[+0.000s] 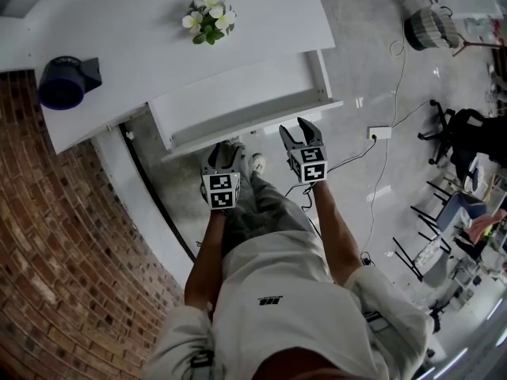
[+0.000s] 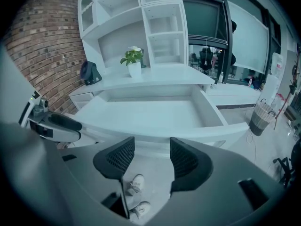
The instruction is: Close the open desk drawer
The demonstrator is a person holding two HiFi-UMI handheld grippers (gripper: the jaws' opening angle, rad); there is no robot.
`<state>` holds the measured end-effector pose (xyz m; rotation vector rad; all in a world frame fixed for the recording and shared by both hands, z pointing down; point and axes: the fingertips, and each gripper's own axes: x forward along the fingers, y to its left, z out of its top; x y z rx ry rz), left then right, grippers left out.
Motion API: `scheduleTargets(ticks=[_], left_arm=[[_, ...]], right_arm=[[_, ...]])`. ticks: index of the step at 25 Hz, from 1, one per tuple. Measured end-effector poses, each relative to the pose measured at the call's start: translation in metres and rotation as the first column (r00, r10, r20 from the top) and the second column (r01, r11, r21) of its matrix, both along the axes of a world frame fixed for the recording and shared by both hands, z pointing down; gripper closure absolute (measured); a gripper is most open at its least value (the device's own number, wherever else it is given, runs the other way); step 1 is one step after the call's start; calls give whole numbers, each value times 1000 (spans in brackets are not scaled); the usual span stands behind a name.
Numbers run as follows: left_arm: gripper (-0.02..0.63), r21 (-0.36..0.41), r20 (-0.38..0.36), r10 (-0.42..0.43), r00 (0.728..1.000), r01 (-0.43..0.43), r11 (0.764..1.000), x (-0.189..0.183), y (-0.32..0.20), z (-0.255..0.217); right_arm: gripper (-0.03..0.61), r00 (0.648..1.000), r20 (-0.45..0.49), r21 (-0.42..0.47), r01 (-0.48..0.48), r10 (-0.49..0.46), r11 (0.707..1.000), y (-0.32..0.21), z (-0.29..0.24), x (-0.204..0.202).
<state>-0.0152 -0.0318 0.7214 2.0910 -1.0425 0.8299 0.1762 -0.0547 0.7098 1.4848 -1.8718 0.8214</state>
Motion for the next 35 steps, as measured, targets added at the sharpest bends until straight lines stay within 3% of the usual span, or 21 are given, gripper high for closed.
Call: scheduleTargets(ticks=[23, 35], left_arm=[[364, -8, -14, 17, 1000, -17, 1000, -3, -38, 3], [364, 15, -3, -53, 999, 53, 998, -6, -59, -4]], right_arm=[[353, 999, -27, -16, -19, 19, 1000, -39, 1, -1], [353, 1000, -10, -13, 11, -11, 1000, -59, -3, -2]])
